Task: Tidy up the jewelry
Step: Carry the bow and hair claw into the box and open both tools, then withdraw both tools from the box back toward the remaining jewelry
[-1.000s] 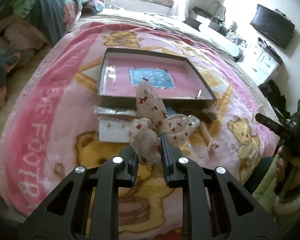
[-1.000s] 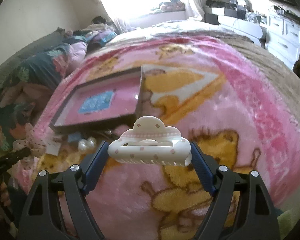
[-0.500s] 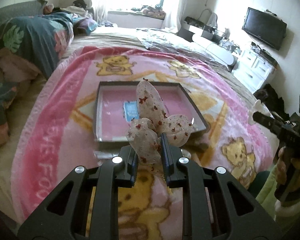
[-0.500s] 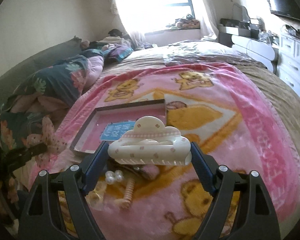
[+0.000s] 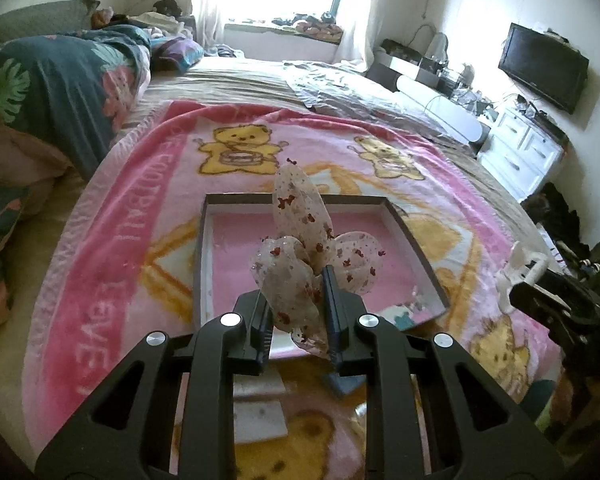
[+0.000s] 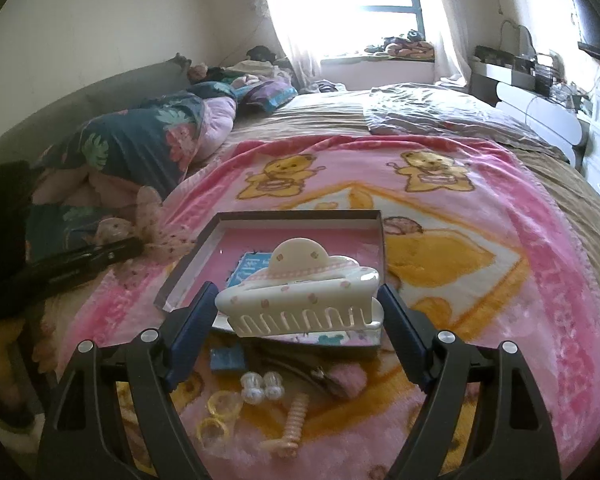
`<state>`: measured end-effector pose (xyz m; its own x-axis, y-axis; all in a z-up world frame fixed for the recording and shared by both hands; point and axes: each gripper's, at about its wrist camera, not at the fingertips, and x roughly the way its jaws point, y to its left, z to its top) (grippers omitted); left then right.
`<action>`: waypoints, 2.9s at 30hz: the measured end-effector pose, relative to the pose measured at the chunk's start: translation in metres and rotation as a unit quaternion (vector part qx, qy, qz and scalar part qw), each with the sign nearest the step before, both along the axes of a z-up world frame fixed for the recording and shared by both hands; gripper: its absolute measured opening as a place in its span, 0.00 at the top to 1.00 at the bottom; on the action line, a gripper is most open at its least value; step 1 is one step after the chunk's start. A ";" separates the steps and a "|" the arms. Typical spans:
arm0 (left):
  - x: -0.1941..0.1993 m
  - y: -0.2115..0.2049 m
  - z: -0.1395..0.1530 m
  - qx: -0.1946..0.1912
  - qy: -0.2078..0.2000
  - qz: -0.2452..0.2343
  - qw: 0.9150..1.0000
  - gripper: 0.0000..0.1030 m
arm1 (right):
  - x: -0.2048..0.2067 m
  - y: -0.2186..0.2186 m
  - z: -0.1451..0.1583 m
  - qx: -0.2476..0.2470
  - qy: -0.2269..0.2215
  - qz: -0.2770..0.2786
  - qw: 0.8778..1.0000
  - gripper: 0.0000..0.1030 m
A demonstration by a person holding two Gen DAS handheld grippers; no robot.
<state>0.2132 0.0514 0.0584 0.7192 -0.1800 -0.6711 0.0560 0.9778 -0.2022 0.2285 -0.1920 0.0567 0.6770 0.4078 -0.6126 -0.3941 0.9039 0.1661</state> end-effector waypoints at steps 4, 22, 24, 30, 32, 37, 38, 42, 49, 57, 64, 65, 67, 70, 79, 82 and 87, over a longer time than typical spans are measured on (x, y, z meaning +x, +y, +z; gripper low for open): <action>0.022 0.001 -0.012 0.006 0.010 0.002 1.000 0.87 | 0.013 0.012 -0.007 -0.005 0.008 0.006 1.000 0.22; 0.083 -0.004 -0.073 0.025 0.064 -0.012 0.998 0.80 | 0.058 0.040 -0.070 -0.036 0.072 0.018 0.997 0.22; 0.085 -0.002 -0.077 0.025 0.068 -0.012 0.997 0.78 | 0.062 0.043 -0.076 -0.037 0.079 0.016 0.996 0.22; 0.086 0.001 -0.082 0.028 0.071 -0.007 0.997 0.54 | 0.065 0.052 -0.095 -0.040 0.090 0.003 0.995 0.22; 0.085 0.002 -0.081 0.024 0.073 -0.005 0.997 0.50 | 0.065 0.053 -0.100 -0.038 0.096 0.000 0.995 0.22; 0.077 0.005 -0.071 0.026 0.064 0.001 0.998 0.37 | 0.067 0.056 -0.111 -0.041 0.105 -0.003 0.994 0.22; 0.076 0.005 -0.069 0.025 0.062 0.001 0.998 0.31 | 0.067 0.057 -0.112 -0.043 0.104 -0.004 0.994 0.21; 0.073 0.007 -0.060 0.025 0.057 0.008 0.998 0.27 | 0.061 0.054 -0.108 -0.043 0.095 -0.009 0.995 0.15; 0.058 0.012 -0.037 0.016 0.046 0.023 0.999 0.11 | 0.038 0.029 -0.074 -0.031 0.047 -0.030 0.998 0.07; 0.025 0.024 0.004 -0.006 0.004 0.051 0.999 0.09 | 0.001 -0.003 -0.023 -0.025 -0.030 -0.056 0.998 0.04; -0.010 0.039 0.017 -0.024 -0.010 0.077 0.997 0.09 | -0.024 -0.012 0.008 -0.010 -0.059 -0.050 0.997 0.04; -0.016 0.041 0.018 -0.027 -0.013 0.082 0.996 0.09 | -0.028 -0.013 0.011 -0.008 -0.063 -0.047 0.997 0.04; -0.028 0.045 0.020 -0.033 -0.016 0.086 0.996 0.09 | -0.035 -0.013 0.017 -0.006 -0.068 -0.041 0.997 0.04; -0.046 0.048 0.022 -0.036 -0.026 0.095 0.995 0.09 | -0.046 -0.012 0.026 0.001 -0.075 -0.025 0.997 0.04; -0.086 0.043 0.031 -0.035 -0.045 0.091 0.994 0.09 | -0.080 -0.014 0.045 0.013 -0.093 0.004 0.996 0.04; -0.097 0.038 0.034 -0.034 -0.048 0.083 0.995 0.09 | -0.091 -0.014 0.047 0.018 -0.093 0.019 0.995 0.04; -0.110 0.026 0.033 -0.026 -0.047 0.065 0.996 0.09 | -0.103 -0.018 0.045 0.022 -0.084 0.028 0.996 0.04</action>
<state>0.1033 0.0776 0.0917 0.7982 -0.1146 -0.5914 -0.0489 0.9662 -0.2532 0.1252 -0.2100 0.1015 0.7438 0.4716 -0.4736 -0.4696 0.8730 0.1318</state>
